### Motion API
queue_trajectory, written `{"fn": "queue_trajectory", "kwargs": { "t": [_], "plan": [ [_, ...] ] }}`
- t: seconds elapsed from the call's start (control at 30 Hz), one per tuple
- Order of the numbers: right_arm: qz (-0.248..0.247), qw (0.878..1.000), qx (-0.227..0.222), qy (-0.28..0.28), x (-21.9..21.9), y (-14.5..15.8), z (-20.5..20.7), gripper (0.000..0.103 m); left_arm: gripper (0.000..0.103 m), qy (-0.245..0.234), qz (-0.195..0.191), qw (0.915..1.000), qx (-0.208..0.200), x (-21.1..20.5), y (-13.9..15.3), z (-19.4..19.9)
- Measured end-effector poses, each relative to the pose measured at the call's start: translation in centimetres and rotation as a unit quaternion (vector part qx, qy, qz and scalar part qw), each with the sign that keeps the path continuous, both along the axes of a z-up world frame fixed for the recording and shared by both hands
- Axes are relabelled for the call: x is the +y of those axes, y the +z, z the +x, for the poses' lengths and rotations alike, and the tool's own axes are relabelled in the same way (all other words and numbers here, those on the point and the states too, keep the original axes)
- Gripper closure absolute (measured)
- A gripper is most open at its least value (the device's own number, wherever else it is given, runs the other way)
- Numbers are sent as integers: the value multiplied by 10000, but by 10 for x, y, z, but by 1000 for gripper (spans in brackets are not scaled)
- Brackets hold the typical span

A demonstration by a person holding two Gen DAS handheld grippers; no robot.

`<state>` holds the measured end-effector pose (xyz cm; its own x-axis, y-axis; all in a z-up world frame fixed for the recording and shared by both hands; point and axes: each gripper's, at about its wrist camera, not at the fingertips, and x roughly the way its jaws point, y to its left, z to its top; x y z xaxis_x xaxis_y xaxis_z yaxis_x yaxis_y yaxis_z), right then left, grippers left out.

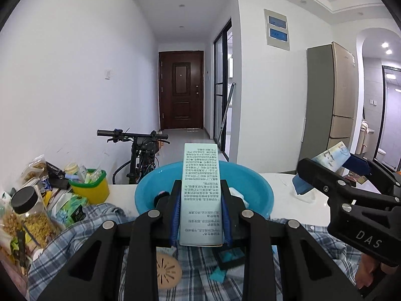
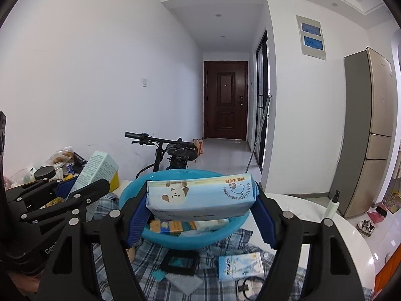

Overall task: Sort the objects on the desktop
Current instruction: 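Carry the white box and cartoon tissue pack over the basin with both tools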

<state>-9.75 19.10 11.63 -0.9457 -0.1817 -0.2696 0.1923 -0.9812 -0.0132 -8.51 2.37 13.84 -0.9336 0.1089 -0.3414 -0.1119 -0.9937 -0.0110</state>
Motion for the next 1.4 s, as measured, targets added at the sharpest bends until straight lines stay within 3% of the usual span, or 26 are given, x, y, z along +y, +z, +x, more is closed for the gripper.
{"fn": "queue_trajectory", "kwargs": {
  "t": [1.0, 1.4],
  "plan": [
    [-144, 9999, 18, -42, -10, 22, -165, 30, 74, 6, 334, 9994, 82, -21, 8, -180],
    [-136, 9995, -275, -30, -11, -1, -198, 30, 74, 65, 372, 9992, -86, -29, -13, -213]
  ]
}}
